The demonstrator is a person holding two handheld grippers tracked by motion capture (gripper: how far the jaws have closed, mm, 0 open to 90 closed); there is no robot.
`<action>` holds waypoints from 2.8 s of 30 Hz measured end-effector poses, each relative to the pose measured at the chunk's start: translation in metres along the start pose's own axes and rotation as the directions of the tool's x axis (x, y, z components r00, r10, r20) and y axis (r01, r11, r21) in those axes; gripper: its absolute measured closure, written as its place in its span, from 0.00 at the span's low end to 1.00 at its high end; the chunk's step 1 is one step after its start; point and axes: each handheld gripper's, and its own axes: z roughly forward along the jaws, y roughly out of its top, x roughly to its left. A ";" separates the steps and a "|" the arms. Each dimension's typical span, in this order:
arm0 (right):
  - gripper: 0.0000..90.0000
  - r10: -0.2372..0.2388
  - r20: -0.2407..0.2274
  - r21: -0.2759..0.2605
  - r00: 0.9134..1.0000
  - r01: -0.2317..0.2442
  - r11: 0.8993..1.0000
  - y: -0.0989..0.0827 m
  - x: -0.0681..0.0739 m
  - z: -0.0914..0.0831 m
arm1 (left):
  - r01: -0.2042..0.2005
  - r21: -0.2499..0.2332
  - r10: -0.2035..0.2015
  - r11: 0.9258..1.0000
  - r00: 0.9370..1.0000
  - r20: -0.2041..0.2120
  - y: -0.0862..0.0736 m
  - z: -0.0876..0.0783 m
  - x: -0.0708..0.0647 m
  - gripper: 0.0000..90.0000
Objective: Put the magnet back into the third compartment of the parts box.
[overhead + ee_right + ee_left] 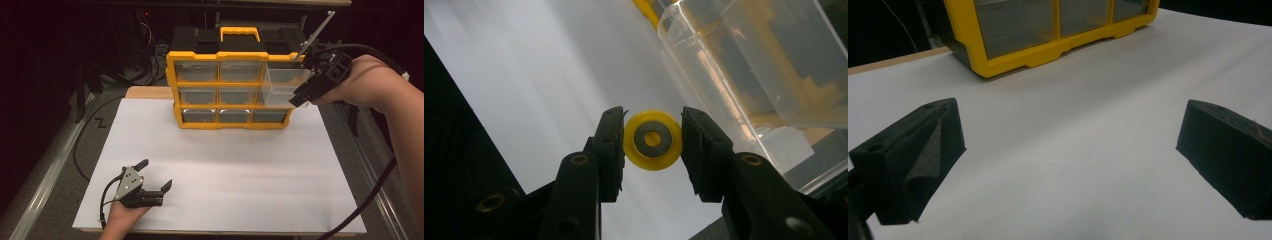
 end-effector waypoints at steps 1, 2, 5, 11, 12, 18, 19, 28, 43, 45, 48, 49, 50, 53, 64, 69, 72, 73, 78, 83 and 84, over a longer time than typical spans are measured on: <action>0.72 0.001 -0.002 0.001 1.000 -0.001 1.000 0.001 -0.001 0.000 | 0.000 0.000 0.000 1.000 1.000 0.000 0.000 0.000 0.000 0.00; 0.72 0.003 0.001 0.004 1.000 -0.003 1.000 0.002 -0.002 0.000 | 0.001 0.000 -0.001 1.000 1.000 0.000 0.000 0.000 0.000 0.00; 0.72 0.002 0.001 0.003 1.000 -0.002 1.000 0.005 -0.005 -0.001 | 0.000 0.001 0.000 1.000 1.000 0.001 0.000 0.000 0.000 0.00; 0.72 0.014 0.002 -0.004 1.000 -0.014 1.000 0.009 -0.011 -0.003 | 0.001 0.000 -0.001 1.000 1.000 0.000 0.000 0.000 0.001 0.00; 0.72 0.019 0.004 -0.004 1.000 -0.019 1.000 0.010 -0.012 -0.004 | 0.000 0.000 0.000 1.000 1.000 0.000 0.000 0.000 0.001 0.00; 0.72 0.021 0.011 0.002 1.000 -0.021 1.000 0.013 -0.016 -0.004 | -0.002 0.005 0.002 1.000 1.000 0.000 0.000 0.000 0.001 0.00; 0.72 0.019 0.014 0.004 1.000 -0.019 1.000 0.014 -0.017 -0.004 | -0.002 0.005 0.002 1.000 1.000 0.000 0.000 0.000 0.001 0.00; 0.72 0.032 0.029 0.010 0.999 -0.032 0.999 0.022 -0.025 -0.005 | -0.002 0.007 0.002 1.000 1.000 -0.002 0.000 0.000 0.001 0.00; 0.72 0.051 0.047 0.012 0.998 -0.052 0.999 0.036 -0.036 -0.003 | -0.005 0.009 0.005 1.000 1.000 -0.001 -0.001 0.000 0.001 0.00; 0.72 0.059 0.051 0.008 0.997 -0.059 0.998 0.037 -0.038 -0.003 | -0.005 0.008 0.005 1.000 1.000 -0.001 -0.001 0.000 0.001 0.00; 0.72 0.066 0.056 0.012 0.996 -0.067 0.998 0.038 -0.041 0.001 | -0.001 0.005 0.001 1.000 1.000 -0.001 -0.001 0.000 0.001 0.00; 0.72 0.068 0.057 0.015 0.996 -0.069 0.997 0.038 -0.043 0.002 | -0.001 0.005 0.001 1.000 1.000 -0.001 -0.001 0.000 0.001 0.00; 0.72 0.073 0.062 0.020 0.995 -0.074 0.997 0.038 -0.044 0.003 | -0.001 0.005 0.001 1.000 1.000 -0.002 -0.001 0.000 0.001 0.00; 0.72 0.081 0.066 0.020 0.995 -0.083 0.996 0.039 -0.047 0.006 | 0.000 0.005 0.000 1.000 1.000 -0.002 -0.001 -0.001 0.001 0.00; 0.72 0.095 0.083 0.018 0.992 -0.097 0.995 0.044 -0.051 0.010 | -0.003 0.006 0.003 1.000 1.000 -0.001 -0.001 -0.001 0.001 0.00; 0.72 0.099 0.082 0.017 0.992 -0.100 0.995 0.044 -0.051 0.011 | -0.003 0.007 0.003 1.000 1.000 0.001 -0.001 -0.001 0.001 0.00; 0.72 0.099 0.083 0.018 0.992 -0.101 0.995 0.044 -0.051 0.011 | -0.003 0.007 0.003 1.000 1.000 0.001 -0.001 -0.001 0.001 0.00; 0.72 0.101 0.083 0.018 0.991 -0.103 0.995 0.043 -0.051 0.011 | -0.004 0.007 0.004 1.000 1.000 0.001 -0.001 0.000 0.001 0.00; 0.71 0.115 0.086 0.007 0.990 -0.116 0.993 0.041 -0.053 0.010 | -0.005 0.007 0.005 1.000 1.000 0.001 -0.001 0.000 0.000 0.00; 0.45 0.146 0.076 0.000 0.986 -0.146 0.989 0.039 -0.054 0.008 | -0.005 0.007 0.005 1.000 1.000 0.002 -0.001 0.000 0.000 0.00; 0.43 0.137 0.077 0.000 0.988 -0.138 0.990 0.039 -0.053 0.008 | -0.005 0.007 0.005 1.000 1.000 0.002 -0.001 0.000 0.000 0.00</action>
